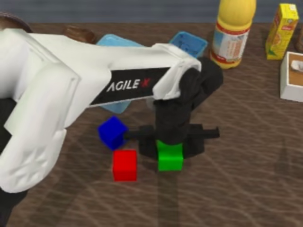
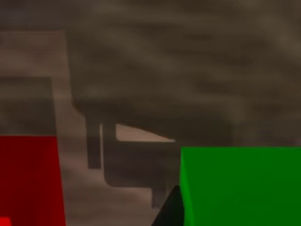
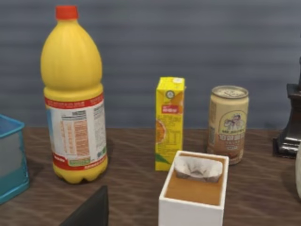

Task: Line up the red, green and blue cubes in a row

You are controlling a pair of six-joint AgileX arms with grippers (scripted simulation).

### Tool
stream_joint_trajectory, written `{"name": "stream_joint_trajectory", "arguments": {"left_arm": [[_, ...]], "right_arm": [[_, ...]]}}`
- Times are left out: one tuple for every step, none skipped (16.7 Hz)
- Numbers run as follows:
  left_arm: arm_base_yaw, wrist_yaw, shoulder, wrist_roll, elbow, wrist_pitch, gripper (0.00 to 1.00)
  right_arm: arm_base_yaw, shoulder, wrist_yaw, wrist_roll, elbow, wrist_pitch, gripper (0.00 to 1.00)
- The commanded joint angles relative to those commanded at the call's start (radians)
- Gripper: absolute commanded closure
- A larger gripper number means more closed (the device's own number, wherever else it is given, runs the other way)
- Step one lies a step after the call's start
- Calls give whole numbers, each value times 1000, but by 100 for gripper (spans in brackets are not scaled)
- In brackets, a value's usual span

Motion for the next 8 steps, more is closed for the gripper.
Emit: {"name": "stream_joint_trajectory", "arguments": {"left_arm": [[-1,0,3,0,-6,7,100],[-1,0,3,0,-6,7,100],[-1,0,3,0,-6,7,100],[-1,0,3,0,-6,7,100],[-1,0,3,0,-6,7,92],[-1,0,3,0,-6,7,85],[-1,0,3,0,-6,7,77],[-1,0,3,0,-6,7,70]], "right_arm": [[0,0,0,0,0,0,0],[0,0,0,0,0,0,0],[0,0,0,0,0,0,0],[0,0,0,0,0,0,0],[0,0,0,0,0,0,0],[0,0,0,0,0,0,0],[0,0,0,0,0,0,0],[0,0,0,0,0,0,0]]}}
